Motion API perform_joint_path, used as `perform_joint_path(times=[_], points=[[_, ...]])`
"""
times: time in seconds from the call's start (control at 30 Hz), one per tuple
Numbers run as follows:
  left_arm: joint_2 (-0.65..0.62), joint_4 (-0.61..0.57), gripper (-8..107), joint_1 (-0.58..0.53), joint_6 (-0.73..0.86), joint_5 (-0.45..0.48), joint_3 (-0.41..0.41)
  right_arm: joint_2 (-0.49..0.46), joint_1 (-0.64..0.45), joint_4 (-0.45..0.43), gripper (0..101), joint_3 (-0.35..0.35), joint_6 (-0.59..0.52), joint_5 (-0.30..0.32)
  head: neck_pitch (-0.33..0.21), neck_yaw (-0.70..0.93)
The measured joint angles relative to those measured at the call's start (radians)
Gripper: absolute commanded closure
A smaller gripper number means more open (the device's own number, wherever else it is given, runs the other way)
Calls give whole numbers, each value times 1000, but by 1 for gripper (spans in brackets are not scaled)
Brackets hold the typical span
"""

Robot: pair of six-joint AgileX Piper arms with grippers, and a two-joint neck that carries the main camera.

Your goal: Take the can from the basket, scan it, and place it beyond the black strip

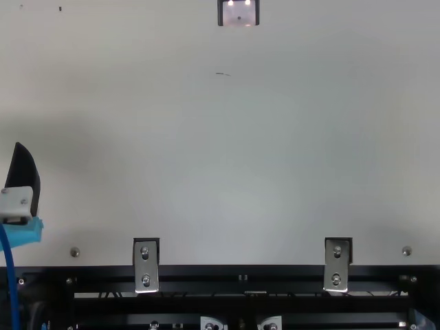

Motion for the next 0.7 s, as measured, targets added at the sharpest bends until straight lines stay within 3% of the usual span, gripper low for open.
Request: perform_joint_path(times=[0.43, 0.7], points=[[-153, -24, 9, 6, -43, 88, 6, -206, 43, 63, 0, 245, -132, -222, 0, 0], [-153, -24, 9, 6, -43, 88, 6, -357, 64, 123, 0, 400, -201, -303, 0, 0]])
